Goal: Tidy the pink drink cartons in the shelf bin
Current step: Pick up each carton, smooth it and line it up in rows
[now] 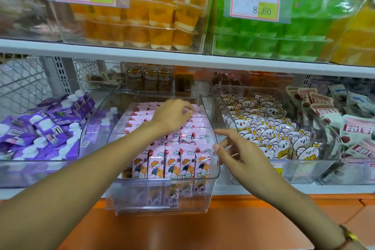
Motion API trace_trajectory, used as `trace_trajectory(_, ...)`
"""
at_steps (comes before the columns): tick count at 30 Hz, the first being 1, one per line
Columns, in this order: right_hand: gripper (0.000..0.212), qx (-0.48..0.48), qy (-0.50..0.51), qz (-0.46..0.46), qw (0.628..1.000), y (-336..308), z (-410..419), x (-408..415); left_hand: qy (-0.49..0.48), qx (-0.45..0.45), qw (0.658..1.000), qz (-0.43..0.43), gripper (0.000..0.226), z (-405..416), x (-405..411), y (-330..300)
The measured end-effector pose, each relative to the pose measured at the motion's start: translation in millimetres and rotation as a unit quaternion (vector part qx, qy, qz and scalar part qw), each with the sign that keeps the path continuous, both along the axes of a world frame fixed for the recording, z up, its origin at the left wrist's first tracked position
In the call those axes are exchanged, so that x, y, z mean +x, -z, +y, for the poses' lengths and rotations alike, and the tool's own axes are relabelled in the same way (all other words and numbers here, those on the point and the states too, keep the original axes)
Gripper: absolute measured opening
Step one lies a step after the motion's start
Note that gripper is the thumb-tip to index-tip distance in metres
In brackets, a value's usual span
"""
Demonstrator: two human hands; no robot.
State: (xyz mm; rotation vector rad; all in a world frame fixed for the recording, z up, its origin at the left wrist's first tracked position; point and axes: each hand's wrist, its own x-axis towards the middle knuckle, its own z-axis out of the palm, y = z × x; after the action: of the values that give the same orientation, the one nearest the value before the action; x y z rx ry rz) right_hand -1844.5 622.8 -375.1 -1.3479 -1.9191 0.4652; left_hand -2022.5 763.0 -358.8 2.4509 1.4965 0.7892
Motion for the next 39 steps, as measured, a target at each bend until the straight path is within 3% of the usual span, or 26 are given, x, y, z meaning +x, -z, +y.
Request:
trace_trajectory(2, 0.022, 0.003, 0.008, -0.007, 1.000, -2, 2, 0, 0.015, 0.009, 1.000, -0.004, 0.027, -5, -3, 3)
trace_trajectory(5, 0.022, 0.006, 0.023, -0.014, 1.000, -4, 4, -2, 0.028, -0.050, 0.998, 0.003, 0.028, -3, -2, 5)
trace_trajectory(11, 0.022, -0.009, 0.008, 0.006, 1.000, -5, 0, -6, 0.019, -0.157, 0.985, -0.071, 0.019, 10, 5, -2)
trace_trajectory(14, 0.014, -0.045, -0.002, 0.059, 0.997, -4, -1, -6, -0.005, -0.122, 0.990, -0.065, 0.019, 9, 10, -6)
trace_trajectory(16, 0.014, -0.060, -0.006, 0.079, 0.995, -3, -1, -5, -0.026, -0.078, 0.990, -0.115, 0.023, 4, 13, -12)
trace_trajectory(20, 0.020, -0.052, 0.010, 0.060, 0.997, -2, 0, -4, -0.051, -0.026, 0.956, -0.289, 0.021, -18, 14, -28)
trace_trajectory(26, 0.016, 0.014, 0.077, 0.031, 0.996, -9, 0, -3, -0.039, 0.089, 0.870, -0.484, 0.003, -73, -6, -44)
trace_trajectory(29, 0.009, 0.043, 0.090, 0.044, 0.994, -18, -4, -4, -0.014, 0.096, 0.845, -0.526, 0.010, -103, -25, -42)
trace_trajectory(32, 0.007, 0.074, 0.064, 0.086, 0.991, -30, -10, -14, -0.025, 0.075, 0.842, -0.534, 0.008, -127, -40, -31)
trace_trajectory(36, 0.018, 0.003, -0.049, 0.172, 0.984, -40, -21, -50, -0.012, 0.029, 0.837, -0.546, 0.002, -140, -44, -20)
trace_trajectory(39, 0.025, -0.023, -0.064, 0.111, 0.991, -37, -24, -72, -0.001, -0.003, 0.816, -0.578, 0.003, -143, -44, -18)
